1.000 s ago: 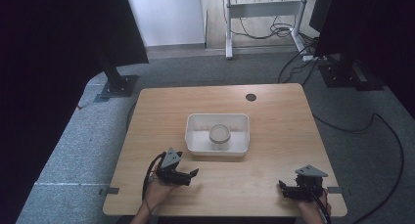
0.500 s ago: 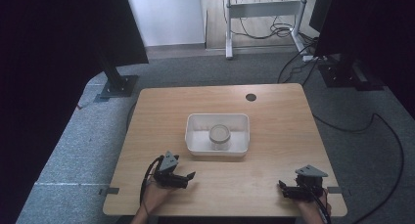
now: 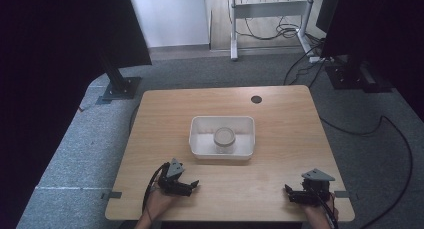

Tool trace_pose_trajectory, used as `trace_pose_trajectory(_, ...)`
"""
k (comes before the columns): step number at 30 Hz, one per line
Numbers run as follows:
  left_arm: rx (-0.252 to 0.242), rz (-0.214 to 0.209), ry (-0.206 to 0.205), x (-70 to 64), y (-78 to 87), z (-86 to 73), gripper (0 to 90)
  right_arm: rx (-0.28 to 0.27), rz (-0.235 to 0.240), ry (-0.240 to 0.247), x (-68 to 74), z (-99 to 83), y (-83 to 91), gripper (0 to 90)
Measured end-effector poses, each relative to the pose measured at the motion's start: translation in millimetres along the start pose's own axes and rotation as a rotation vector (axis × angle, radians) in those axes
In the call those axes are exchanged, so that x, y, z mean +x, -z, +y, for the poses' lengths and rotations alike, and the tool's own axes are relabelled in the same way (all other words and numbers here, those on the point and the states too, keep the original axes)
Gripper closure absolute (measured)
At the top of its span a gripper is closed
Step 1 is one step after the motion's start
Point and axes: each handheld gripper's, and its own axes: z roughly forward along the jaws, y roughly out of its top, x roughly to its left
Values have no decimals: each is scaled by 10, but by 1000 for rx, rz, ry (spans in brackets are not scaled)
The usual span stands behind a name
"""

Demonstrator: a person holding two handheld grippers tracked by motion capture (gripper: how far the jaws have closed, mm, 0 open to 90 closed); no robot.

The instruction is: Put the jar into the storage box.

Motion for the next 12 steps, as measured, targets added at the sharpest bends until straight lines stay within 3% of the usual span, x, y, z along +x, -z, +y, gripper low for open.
trace_pose_trajectory(5,30,5,-13,-17,-23,6,56,0,0,0,0,0,0,37)
trace_pose_trajectory(12,52,-16,30,20,-39,11,46,0,0,0,1,-1,0,37)
